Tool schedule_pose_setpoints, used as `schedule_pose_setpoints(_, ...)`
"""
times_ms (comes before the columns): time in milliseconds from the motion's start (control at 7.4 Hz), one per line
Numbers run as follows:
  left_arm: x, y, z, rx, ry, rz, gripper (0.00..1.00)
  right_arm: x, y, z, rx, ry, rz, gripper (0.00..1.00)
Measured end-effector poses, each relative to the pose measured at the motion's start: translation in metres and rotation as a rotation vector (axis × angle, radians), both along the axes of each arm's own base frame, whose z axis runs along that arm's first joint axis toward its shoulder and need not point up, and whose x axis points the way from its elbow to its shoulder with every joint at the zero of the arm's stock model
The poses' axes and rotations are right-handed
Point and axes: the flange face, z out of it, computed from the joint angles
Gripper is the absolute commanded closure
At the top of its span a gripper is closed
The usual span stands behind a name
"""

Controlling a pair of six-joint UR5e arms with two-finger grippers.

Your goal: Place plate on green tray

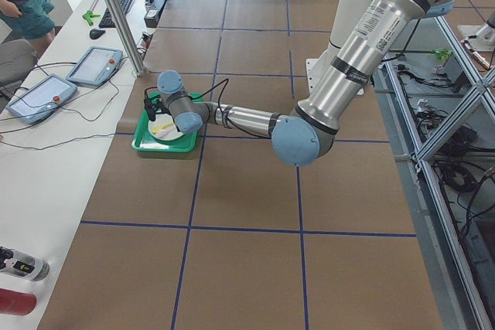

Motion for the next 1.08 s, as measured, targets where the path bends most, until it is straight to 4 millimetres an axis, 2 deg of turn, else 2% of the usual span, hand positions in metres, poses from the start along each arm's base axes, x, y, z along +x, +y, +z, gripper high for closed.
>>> schedule_pose_setpoints(135, -0.036, 0.009, -0.031, 0.087, -0.072, 0.046, 0.00, 0.000, 0.000, 0.000, 0.000, 0.000, 0.000, 0.00)
schedule_pose_setpoints(270, -0.074, 0.022, -0.050, 0.188, -0.135, 0.095, 0.00, 0.000, 0.000, 0.000, 0.000, 0.000, 0.000, 0.00)
schedule_pose_setpoints(405, -0.115, 0.038, -0.055, 0.308, -0.196, 0.147, 0.00, 0.000, 0.000, 0.000, 0.001, 0.000, 0.000, 0.00)
schedule_pose_setpoints(541, -0.151, 0.056, -0.041, 0.406, -0.253, 0.203, 0.00, 0.000, 0.000, 0.000, 0.000, 0.000, 0.000, 0.00)
schedule_pose_setpoints(811, -0.200, 0.082, 0.013, 0.484, -0.338, 0.319, 0.00, 0.000, 0.000, 0.000, -0.001, 0.000, 0.001, 0.00)
schedule_pose_setpoints(1081, -0.275, 0.102, 0.098, 0.464, -0.400, 0.385, 0.00, 0.000, 0.000, 0.000, 0.000, 0.000, 0.000, 0.00)
